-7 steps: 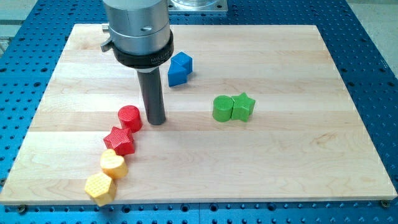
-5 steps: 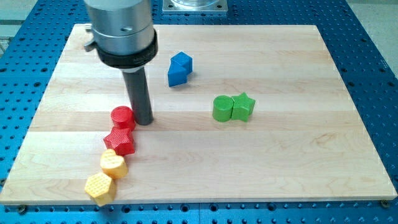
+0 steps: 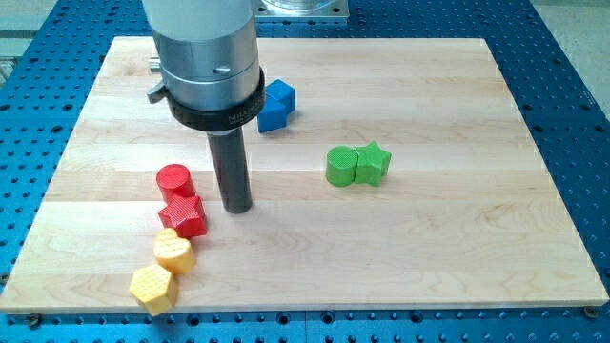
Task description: Slightly move the red blocks diagonally to the blue blocks
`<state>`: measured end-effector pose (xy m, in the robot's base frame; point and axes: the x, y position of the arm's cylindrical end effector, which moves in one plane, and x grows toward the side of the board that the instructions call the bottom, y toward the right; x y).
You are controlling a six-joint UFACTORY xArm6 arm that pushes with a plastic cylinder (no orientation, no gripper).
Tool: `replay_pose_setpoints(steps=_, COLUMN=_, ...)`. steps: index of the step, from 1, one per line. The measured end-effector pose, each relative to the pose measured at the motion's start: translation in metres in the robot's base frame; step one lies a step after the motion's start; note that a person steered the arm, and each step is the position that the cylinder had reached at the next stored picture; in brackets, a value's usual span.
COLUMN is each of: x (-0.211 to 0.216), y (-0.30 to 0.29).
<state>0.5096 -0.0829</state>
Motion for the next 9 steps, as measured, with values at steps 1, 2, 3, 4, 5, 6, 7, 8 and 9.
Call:
replay_pose_setpoints(steps=1, x=0.008, y=-0.02)
replay_pose_setpoints(steps=2, x=0.009, y=-0.018)
replay_pose_setpoints(steps=3, x=0.01, y=-0.008)
replay_pose_setpoints(steps=4, x=0.01, y=-0.022)
replay_pose_setpoints(steps=5, x=0.01, y=-0.026)
replay_pose_setpoints(steps=6, x=0.01, y=-0.009)
replay_pose_setpoints(steps=7, x=0.033, y=0.03)
replay_pose_setpoints(steps=8, x=0.059, y=0.039)
replay_pose_setpoints(steps=9, x=0.071, y=0.028)
